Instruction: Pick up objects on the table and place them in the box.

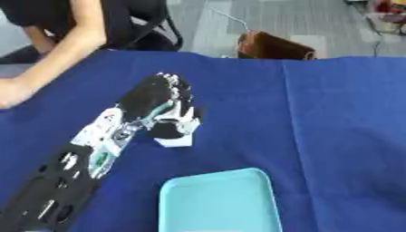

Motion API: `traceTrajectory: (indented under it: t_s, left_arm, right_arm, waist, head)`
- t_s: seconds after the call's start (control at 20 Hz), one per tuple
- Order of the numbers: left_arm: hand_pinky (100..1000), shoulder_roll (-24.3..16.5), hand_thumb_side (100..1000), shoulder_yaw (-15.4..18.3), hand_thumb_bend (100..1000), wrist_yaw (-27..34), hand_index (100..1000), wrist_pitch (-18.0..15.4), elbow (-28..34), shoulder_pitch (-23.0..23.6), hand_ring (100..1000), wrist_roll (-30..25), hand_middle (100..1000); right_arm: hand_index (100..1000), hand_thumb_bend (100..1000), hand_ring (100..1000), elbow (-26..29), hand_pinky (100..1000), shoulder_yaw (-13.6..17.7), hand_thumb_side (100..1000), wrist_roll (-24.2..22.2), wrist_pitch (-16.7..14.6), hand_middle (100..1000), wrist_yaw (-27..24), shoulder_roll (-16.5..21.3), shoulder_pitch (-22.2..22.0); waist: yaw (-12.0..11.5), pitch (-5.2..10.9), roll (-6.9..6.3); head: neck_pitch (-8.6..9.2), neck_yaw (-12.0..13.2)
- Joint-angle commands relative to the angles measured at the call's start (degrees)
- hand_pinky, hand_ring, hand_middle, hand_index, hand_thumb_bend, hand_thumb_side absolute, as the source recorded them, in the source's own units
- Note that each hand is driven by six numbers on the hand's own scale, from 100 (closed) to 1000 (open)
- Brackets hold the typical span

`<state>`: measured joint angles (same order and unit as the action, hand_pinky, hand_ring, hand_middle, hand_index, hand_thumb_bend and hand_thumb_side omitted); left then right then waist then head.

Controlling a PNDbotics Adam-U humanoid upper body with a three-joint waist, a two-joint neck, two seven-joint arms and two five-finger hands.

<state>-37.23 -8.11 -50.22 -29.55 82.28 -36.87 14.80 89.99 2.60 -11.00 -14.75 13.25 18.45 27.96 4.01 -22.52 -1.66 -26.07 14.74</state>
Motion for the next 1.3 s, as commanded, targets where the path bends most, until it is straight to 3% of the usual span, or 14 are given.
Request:
traceTrajectory:
  t_s: [0.05, 0.5, 0.9, 1.3]
  left_arm:
    - [100, -0.9, 611, -0.2, 100, 2.8, 100, -0.7, 2.6, 0.0, 100, -0.6, 100]
    - [100, -2.3, 604, -0.6, 100, 9.5, 100, -1.4, 9.3, 1.8, 100, -5.0, 100]
    - [100, -7.5, 602, -3.5, 100, 23.7, 100, -0.1, 30.9, 3.7, 100, -12.8, 100]
    - [100, -8.7, 598, -3.9, 100, 30.5, 100, -5.2, 32.3, 1.1, 100, -16.5, 100]
  right_arm:
    - [908, 100, 826, 0.9, 698, 0.5, 908, 0.0, 0.1, 852, -0.1, 0.6, -0.1]
    - [908, 100, 826, 0.6, 698, 0.9, 904, 0.3, 0.2, 852, 0.1, 0.8, -0.7]
    - [909, 100, 826, 0.2, 698, 1.2, 902, 0.6, 0.3, 853, 0.4, 1.3, -1.7]
    - [909, 100, 827, -0.1, 699, 1.2, 900, 0.6, 0.3, 853, 0.6, 1.3, -1.8]
  waist:
    - [-0.3, 1.91, 0.11]
    - [-1.0, 2.92, 0.11]
    - [-2.5, 4.23, -0.23]
    - [-2.7, 4.91, -0.23]
  head:
    - [0.01, 0.0]
    - [0.23, -1.4]
    - [0.13, -3.0]
    - [-0.08, -3.2]
